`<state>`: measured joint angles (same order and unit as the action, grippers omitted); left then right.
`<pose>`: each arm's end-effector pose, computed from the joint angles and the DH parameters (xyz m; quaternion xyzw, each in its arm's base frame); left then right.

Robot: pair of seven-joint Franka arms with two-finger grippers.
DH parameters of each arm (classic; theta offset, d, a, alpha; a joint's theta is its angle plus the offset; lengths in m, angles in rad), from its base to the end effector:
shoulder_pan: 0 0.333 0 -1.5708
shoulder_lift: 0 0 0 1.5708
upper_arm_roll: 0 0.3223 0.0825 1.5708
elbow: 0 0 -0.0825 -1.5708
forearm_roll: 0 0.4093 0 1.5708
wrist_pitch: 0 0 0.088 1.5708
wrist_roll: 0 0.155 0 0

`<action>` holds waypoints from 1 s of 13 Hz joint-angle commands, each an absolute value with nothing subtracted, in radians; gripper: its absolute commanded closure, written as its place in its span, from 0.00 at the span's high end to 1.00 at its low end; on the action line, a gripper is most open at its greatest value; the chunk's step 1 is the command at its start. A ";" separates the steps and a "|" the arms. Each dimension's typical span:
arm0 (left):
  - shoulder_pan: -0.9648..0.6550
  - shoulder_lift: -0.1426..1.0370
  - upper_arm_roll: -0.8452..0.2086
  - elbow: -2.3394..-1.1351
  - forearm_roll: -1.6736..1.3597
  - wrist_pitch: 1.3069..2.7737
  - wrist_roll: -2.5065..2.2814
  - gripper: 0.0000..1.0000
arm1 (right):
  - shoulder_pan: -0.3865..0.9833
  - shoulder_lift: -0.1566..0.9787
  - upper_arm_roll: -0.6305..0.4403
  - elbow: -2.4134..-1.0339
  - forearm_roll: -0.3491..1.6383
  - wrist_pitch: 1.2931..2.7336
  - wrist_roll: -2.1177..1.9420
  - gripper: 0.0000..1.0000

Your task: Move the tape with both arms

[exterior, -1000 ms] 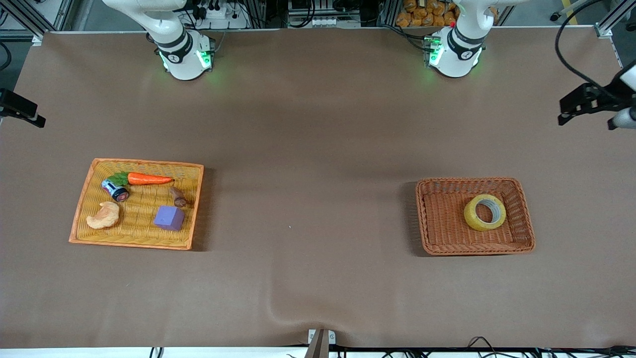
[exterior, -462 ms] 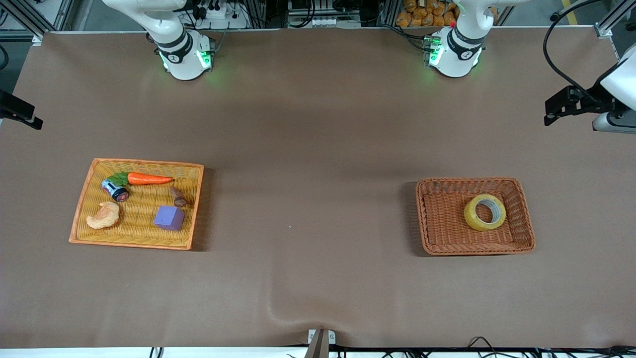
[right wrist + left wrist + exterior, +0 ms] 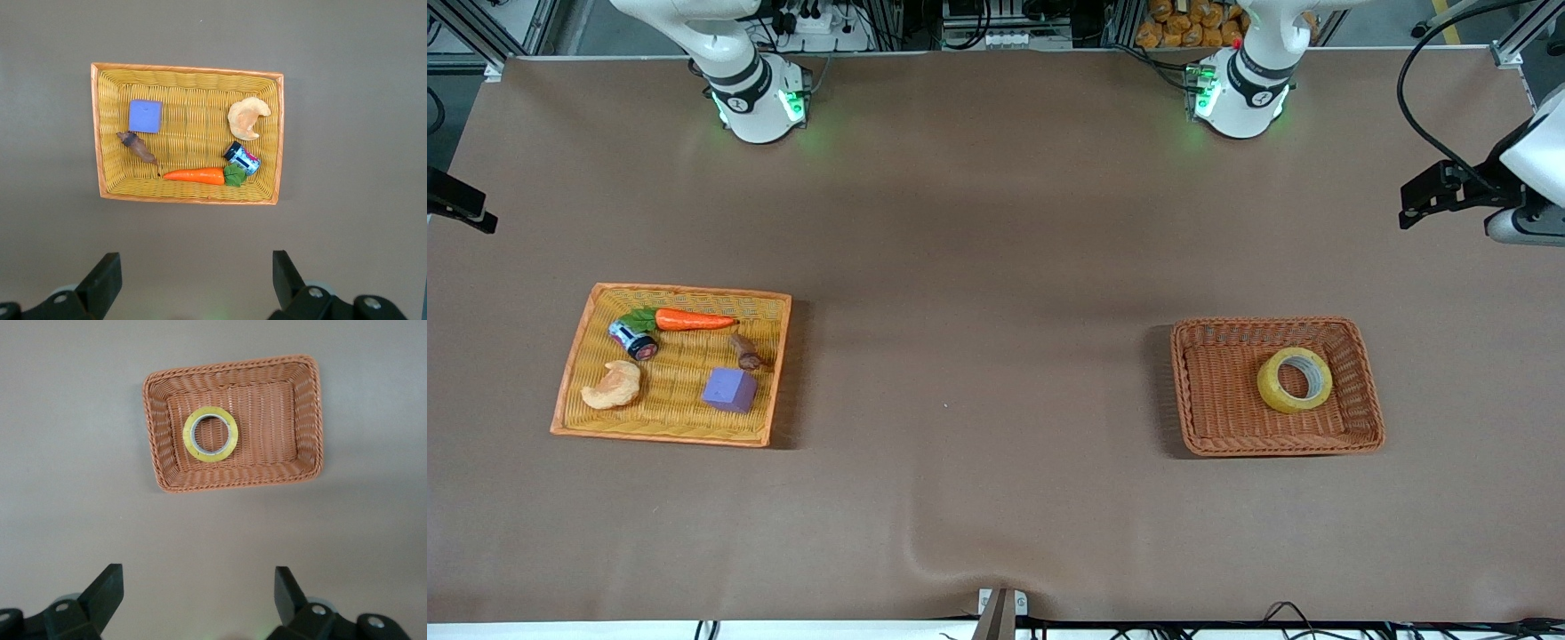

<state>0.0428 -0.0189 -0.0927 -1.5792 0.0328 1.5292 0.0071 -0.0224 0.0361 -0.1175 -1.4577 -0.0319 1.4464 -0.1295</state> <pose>0.5675 -0.0236 0.5860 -0.9993 0.0280 0.0152 0.0176 0.5701 -0.0844 0.6071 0.9995 -0.0068 -0.0258 0.0147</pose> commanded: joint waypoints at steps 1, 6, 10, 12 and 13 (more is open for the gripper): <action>0.063 -0.005 -0.100 -1.563 0.020 1.517 -0.124 1.00 | -0.025 0.040 -0.109 -1.454 -0.049 1.424 -0.130 1.00; 0.066 0.015 -0.103 -1.565 0.006 1.516 -0.165 1.00 | -0.020 0.040 -0.109 -1.480 -0.012 1.442 -0.140 1.00; 0.069 0.002 -0.113 -1.562 -0.015 1.514 -0.117 1.00 | -0.025 0.040 -0.107 -1.477 -0.009 1.431 -0.129 1.00; 0.074 -0.011 -0.106 -1.560 -0.046 1.514 -0.109 1.00 | -0.025 0.041 -0.107 -1.471 -0.011 1.433 -0.135 1.00; 0.075 -0.021 -0.104 -1.560 -0.043 1.516 -0.104 1.00 | -0.023 0.040 -0.107 -1.471 -0.011 1.433 -0.133 1.00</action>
